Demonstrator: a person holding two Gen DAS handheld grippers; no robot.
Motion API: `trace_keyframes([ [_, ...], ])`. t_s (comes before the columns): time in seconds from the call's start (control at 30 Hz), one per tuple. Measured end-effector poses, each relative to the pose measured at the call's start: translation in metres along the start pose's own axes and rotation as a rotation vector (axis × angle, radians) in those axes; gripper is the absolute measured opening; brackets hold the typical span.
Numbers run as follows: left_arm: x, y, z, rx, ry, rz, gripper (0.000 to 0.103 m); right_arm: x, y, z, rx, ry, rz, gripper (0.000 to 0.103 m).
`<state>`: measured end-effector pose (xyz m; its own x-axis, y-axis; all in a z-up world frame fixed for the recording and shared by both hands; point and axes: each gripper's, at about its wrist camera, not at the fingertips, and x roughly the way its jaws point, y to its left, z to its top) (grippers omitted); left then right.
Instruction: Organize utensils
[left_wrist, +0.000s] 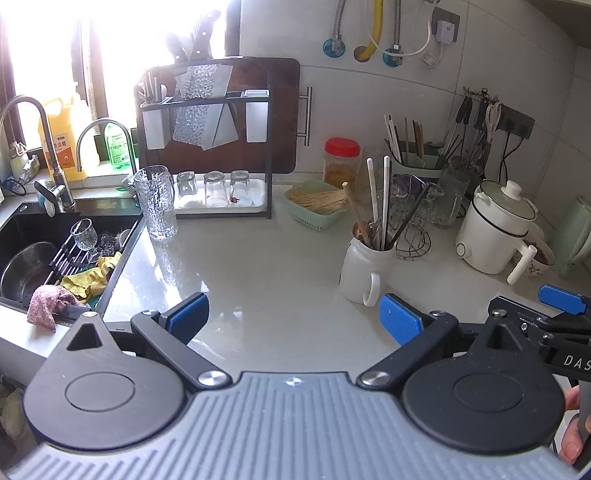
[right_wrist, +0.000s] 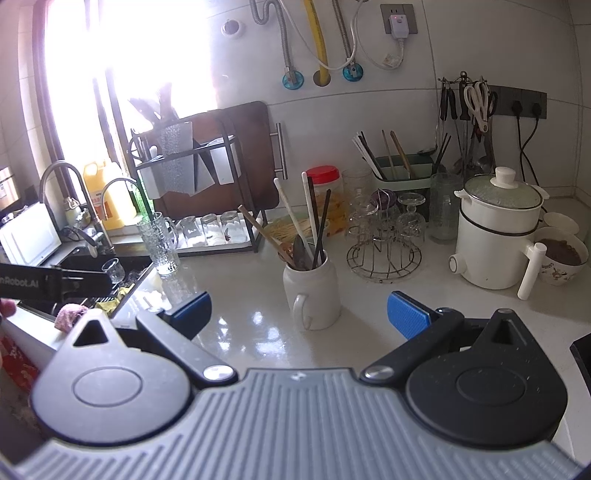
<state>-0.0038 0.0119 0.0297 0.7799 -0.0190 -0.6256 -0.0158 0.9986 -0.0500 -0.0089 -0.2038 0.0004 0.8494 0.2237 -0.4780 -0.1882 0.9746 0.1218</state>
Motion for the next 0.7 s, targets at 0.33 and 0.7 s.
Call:
trace_keyframes([
  [0.33, -0.0009, 0.0027, -0.0004, 0.004, -0.004, -0.002, 0.1, 0.0001, 0.003, 0.0001, -0.001, -0.004, 0.004, 0.103],
  [0.7, -0.0023, 0.004, -0.002, 0.012, 0.003, -0.012, 0.1, -0.0016, 0.0024, 0.0011, 0.003, -0.01, -0.001, 0.103],
])
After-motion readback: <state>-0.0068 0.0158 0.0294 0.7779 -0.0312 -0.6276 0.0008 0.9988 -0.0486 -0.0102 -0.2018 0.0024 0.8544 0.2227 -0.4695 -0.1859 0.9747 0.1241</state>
